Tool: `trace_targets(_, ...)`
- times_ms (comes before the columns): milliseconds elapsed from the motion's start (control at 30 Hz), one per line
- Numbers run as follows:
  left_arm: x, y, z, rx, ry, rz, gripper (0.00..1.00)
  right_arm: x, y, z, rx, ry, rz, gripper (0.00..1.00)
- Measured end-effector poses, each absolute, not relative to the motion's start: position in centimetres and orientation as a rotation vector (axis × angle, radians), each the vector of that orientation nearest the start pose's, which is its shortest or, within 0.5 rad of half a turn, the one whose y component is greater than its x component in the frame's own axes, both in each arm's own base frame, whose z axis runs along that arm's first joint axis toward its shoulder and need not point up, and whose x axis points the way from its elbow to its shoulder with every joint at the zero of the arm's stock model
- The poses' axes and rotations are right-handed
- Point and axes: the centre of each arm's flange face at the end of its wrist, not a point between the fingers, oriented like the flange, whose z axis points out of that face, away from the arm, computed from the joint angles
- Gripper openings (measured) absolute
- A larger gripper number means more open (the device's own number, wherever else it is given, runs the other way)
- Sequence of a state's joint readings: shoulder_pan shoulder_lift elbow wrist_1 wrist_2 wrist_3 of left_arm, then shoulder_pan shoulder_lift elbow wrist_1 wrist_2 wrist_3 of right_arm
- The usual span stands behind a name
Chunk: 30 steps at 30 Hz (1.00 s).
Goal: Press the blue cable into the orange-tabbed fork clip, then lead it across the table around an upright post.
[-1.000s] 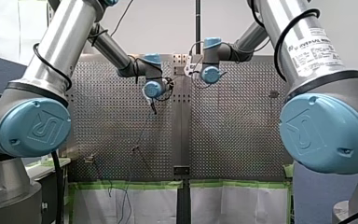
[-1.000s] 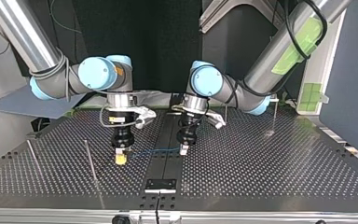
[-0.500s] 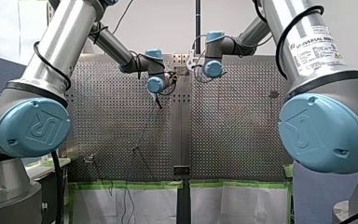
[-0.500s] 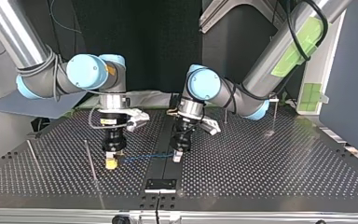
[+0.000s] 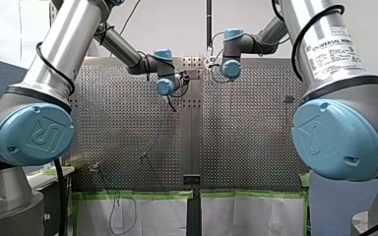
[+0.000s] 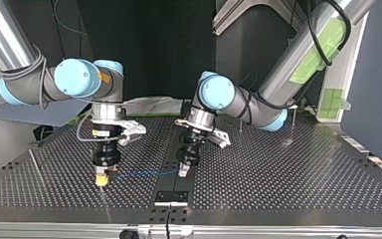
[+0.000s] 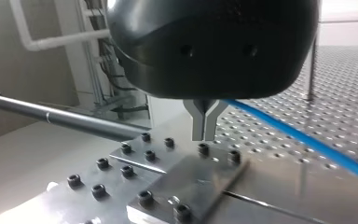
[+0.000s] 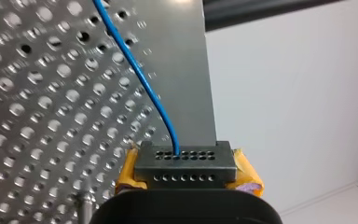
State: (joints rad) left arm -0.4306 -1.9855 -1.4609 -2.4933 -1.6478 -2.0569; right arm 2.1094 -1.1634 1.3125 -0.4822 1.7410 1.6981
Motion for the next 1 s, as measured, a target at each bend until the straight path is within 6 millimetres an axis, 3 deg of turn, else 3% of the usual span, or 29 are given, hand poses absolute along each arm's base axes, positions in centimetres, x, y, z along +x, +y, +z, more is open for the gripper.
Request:
trace_targets(200,56.1,-39.8,38.4,-0.114,1.242,-0.795,0.0,43.9,-53.1,43.9,1.108,-0.952,1.789,0.0)
trace_targets(733,56.5,-39.5,38.7,-0.133,1.237,-0.86,0.0,41.7,-54.2,45.0,1.069,-0.963,1.772,0.0)
trace_targets(1000,56.6,-40.3,40.5,-0.131,1.207,-0.894,0.0,40.7,-54.8,45.1,1.059,-0.969,1.759,0.0)
